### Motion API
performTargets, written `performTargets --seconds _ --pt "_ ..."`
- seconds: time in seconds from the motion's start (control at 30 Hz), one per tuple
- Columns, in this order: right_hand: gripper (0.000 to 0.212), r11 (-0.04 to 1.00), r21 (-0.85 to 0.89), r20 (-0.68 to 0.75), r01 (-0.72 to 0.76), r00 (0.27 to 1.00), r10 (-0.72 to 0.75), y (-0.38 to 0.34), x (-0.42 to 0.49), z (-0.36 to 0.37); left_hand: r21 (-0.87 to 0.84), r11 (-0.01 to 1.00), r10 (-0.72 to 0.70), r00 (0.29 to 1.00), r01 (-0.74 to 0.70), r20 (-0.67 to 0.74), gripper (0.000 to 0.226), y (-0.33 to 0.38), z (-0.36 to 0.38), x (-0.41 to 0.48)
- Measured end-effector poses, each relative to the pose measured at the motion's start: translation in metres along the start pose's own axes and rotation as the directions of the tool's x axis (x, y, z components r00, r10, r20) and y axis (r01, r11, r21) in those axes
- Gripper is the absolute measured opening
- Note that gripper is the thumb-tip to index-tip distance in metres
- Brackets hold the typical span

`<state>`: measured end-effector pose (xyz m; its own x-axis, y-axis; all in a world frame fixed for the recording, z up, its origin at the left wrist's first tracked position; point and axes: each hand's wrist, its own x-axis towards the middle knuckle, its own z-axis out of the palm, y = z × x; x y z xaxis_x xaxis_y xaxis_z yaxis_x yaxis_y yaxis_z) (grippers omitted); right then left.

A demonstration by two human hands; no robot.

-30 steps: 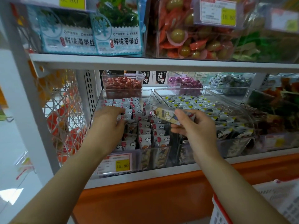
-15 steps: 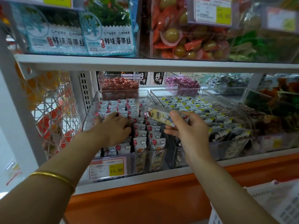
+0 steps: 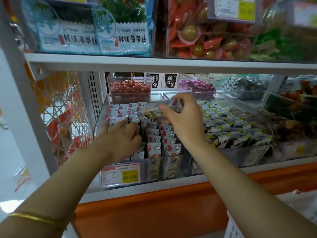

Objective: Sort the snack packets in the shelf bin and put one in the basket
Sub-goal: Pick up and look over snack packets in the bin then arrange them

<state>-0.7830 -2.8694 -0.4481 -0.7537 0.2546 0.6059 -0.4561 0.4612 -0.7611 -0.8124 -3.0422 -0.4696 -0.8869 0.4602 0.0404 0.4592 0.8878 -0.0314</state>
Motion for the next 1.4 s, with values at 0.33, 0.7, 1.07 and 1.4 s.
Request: performTargets --seconds 0.33,0.7,1.07,1.4 --pt "0.030 0.859 -0.443 0.482 0.257 0.876 -0.013 0.011 0.037 0.063 -0.215 0.976 0.017 0.998 -0.031 -0.066 0.039 0.007 0.004 -0.018" --pt "0.046 0.711 -0.608 0.678 0.352 0.696 0.236 0.029 0.043 0.070 0.040 0.995 -0.076 0.970 0.088 -0.231 0.054 -0.003 0.000 -0.018" --pt "0.023 0.748 -0.604 0.504 0.274 0.859 0.092 0.033 0.072 0.088 0.009 0.997 -0.076 0.968 0.081 -0.240 0.055 -0.003 -0.001 -0.017" --pt "0.011 0.743 -0.611 0.542 0.275 0.829 0.139 0.024 0.070 0.084 -0.011 0.998 -0.066 0.956 0.066 -0.285 0.048 -0.002 -0.002 -0.020"
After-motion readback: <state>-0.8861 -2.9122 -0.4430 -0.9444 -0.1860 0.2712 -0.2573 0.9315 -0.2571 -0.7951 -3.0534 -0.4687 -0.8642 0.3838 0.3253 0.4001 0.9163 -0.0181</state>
